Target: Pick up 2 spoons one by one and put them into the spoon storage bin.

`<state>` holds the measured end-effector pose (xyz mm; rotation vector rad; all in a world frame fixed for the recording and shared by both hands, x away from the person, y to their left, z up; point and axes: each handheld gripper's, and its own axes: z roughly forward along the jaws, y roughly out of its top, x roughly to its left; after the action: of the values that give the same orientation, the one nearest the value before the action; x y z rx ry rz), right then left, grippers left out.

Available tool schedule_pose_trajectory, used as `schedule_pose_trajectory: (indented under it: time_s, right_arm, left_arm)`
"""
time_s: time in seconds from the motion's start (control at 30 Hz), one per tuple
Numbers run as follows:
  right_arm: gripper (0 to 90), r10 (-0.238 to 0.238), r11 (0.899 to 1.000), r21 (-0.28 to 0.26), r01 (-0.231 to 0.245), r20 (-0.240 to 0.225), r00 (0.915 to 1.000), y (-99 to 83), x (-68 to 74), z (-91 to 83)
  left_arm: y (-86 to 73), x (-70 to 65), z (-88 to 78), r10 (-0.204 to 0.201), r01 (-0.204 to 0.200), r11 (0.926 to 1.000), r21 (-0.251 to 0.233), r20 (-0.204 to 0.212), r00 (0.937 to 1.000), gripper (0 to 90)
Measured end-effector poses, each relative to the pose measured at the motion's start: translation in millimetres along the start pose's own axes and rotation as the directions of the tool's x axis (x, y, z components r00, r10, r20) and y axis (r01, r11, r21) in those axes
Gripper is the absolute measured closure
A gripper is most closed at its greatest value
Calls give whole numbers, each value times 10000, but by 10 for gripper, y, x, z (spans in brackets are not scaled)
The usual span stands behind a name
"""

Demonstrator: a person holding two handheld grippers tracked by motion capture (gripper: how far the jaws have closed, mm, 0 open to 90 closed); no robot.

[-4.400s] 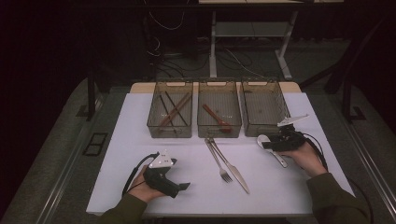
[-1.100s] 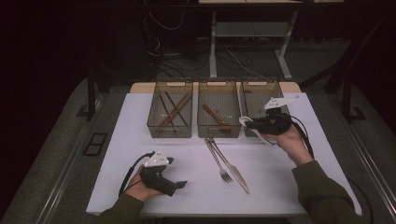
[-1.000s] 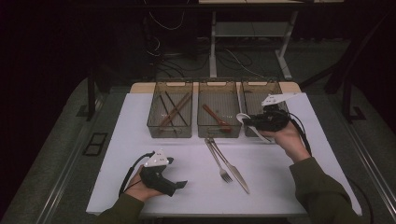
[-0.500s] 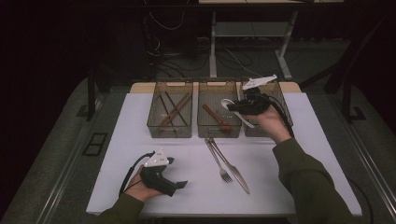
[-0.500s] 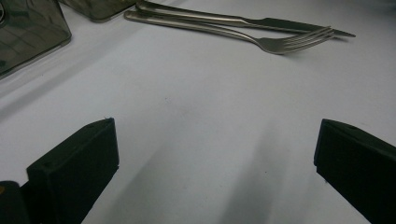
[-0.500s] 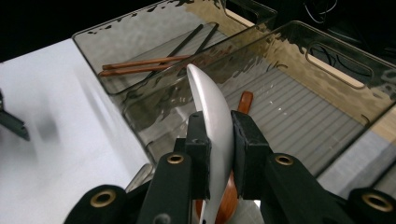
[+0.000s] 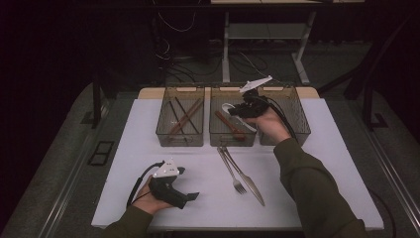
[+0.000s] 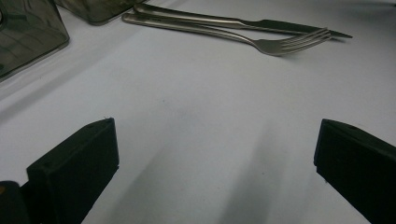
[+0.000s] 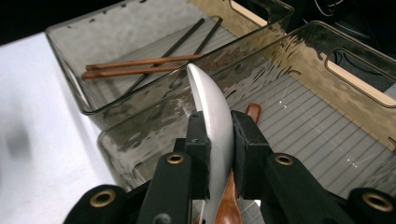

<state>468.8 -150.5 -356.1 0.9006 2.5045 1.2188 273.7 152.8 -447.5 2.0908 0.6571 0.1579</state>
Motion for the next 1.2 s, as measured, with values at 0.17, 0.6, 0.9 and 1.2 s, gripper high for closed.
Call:
schedule_pose_trajectory:
  time_s: [0.17,0.6,0.9,1.2]
  right_arm:
    - [778,56,9995,320,-55,-31,10000,-8,-7,135]
    - [566,234,9980,595,-211,-388,9990,-46,29,222]
    - [449,430,9989,234,-417,-583,9974,-91,93,20]
    - [404,666,9975,-169,-687,-1024,9925,-260,161,-282]
  left_arm:
    - [3,9,-10,135,-135,9998,119,34,9999,0]
    - [2,5,-5,145,-146,9998,121,83,9999,0]
    - [1,-3,6,80,-81,9999,101,109,9999,0]
    - [4,-7,3,39,-41,9999,131,99,9999,0]
